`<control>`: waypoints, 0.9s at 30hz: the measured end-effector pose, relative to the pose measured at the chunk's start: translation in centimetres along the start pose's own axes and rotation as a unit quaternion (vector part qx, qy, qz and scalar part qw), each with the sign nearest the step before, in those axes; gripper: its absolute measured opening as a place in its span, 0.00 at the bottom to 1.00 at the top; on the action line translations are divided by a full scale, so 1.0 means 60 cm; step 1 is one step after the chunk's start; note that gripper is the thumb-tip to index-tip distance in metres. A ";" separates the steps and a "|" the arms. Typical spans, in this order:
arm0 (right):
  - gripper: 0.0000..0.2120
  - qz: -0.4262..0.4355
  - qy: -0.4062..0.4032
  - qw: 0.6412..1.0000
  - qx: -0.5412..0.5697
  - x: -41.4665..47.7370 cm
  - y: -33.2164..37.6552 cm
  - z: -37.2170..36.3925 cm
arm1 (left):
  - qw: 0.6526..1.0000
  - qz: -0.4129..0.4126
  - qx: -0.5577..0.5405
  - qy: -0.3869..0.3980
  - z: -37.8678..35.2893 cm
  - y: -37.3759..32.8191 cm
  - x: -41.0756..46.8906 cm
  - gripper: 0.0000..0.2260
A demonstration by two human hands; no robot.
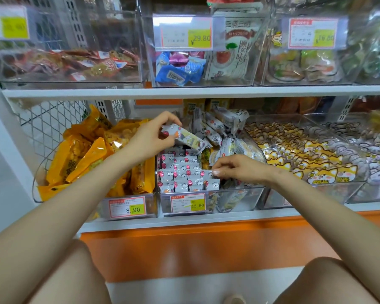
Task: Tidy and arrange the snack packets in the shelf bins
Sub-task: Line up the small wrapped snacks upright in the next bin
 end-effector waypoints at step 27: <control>0.13 -0.059 0.027 0.981 -0.185 -0.043 -0.007 0.064 | 0.901 0.028 0.167 0.399 -0.134 0.009 0.087 0.07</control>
Point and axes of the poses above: each hand's wrist, its own x-axis towards the middle knuckle, its own z-axis out of the back of the hand, y = z × x, the point moved 3 cm from there along x, towards the middle knuckle, and after that the axes turned 6 degrees about y, right-handed, at the moved point
